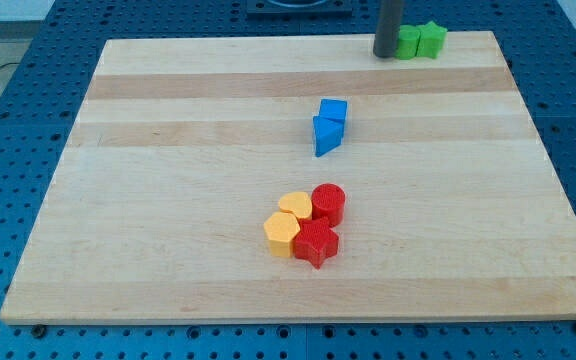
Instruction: Separate the blue blocks from each other
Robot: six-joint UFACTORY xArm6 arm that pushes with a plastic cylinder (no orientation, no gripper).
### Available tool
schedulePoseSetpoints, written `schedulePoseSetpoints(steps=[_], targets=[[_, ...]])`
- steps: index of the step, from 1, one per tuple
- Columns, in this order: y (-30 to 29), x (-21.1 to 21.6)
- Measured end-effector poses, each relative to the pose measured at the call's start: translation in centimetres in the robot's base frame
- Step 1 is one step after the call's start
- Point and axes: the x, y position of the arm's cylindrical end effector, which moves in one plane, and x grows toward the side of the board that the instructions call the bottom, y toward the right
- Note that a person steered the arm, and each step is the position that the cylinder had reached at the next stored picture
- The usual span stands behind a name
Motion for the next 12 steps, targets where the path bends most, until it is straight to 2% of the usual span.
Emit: schedulePoseSetpoints(steps=[1, 2, 3, 4, 5, 6, 7, 8, 10, 11, 12], targets=[[-0.4, 0.3], [-3.2, 4.9], [1.9, 12.7], [3.7, 17.0], [-3.3, 17.1], [-8.8, 19.8], [-11.9, 23.3], [-13.9, 20.6], [-9.8, 12.7], [-6.5, 10.2], [-6.0, 9.4]])
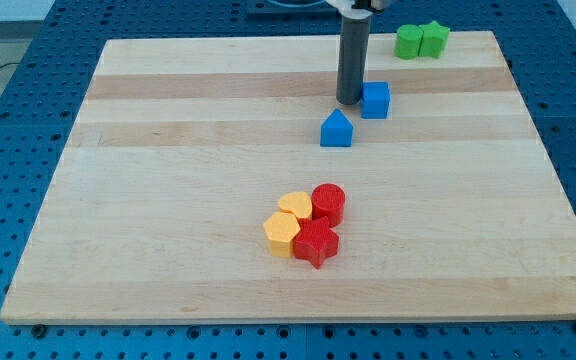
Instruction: Separate the blue blocks from each other
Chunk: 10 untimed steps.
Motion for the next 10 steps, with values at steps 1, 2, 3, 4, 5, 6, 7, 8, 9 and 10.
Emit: schedulePoseSetpoints(steps=[1, 2, 3, 4, 5, 6, 7, 8, 9, 10], targets=[[0.4, 0.0], [-2.4, 1.4], [-1.2, 3.7], [4.2, 3.1], [8.9, 0.5], [6.6, 1.4], [3.7, 1.0], [6.8, -1.2], [9.8, -2.0], [8.9, -0.7]])
